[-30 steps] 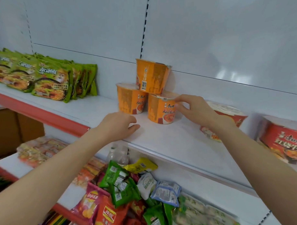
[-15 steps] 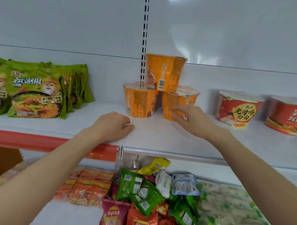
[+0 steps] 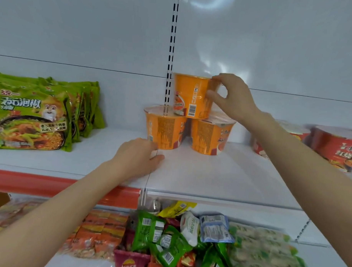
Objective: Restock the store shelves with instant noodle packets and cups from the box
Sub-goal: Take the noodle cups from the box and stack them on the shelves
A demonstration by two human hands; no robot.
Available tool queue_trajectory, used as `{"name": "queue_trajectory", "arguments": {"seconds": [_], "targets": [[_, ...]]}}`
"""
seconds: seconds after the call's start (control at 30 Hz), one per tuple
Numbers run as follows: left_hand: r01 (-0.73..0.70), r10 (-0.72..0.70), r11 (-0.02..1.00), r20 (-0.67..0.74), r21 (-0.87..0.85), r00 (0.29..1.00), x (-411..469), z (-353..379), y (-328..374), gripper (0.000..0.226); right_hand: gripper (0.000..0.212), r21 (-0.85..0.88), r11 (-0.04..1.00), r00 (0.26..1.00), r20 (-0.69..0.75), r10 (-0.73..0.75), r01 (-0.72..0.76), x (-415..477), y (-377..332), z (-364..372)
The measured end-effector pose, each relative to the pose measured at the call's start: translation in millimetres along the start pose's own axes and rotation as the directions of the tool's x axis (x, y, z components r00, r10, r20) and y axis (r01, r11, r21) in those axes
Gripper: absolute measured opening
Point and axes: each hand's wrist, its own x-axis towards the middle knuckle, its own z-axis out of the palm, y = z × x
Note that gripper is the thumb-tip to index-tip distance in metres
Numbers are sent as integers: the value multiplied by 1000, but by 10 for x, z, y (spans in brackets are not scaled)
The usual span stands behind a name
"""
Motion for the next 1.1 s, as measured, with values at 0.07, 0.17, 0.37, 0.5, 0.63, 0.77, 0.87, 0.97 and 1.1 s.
{"name": "queue_trajectory", "arguments": {"seconds": [0.07,0.17,0.37,0.5,0.63,0.77,0.87,0.97,1.1], "targets": [[32,-40,999,-182,-42,983,137,-80,73,43,61,19,999,998,45,48,-49,181,5,34],[71,-88,996,-329,-61,940,421,-170,197,53,75,95,988,978,179,105,-123,349,26,117],[126,-96,988,-274,93,957,851,-11,291,60,46,164,985,988,148,34,-58,415,81,141],[29,-25,1000,-237,11,971,890,-11,139,40,45,224,973,995,93,38,-58,399,184,83],[-31,-3,968,-136,-251,991,810,-109,-179,38,45,259,965,998,59,37,-51,396,264,36],[18,-24,923,-12,-384,1000,749,-246,-310,48,46,276,961,998,60,14,-30,423,261,30],[-13,-9,962,-82,-271,997,788,-244,-194,68,47,290,957,998,59,0,-17,431,251,38],[-90,73,988,-128,-128,989,837,-214,-104,55,48,293,956,997,71,-11,-10,436,259,40],[-98,85,985,-96,-138,992,816,-221,-163,42,50,282,959,998,67,-12,-7,438,275,23]]}}
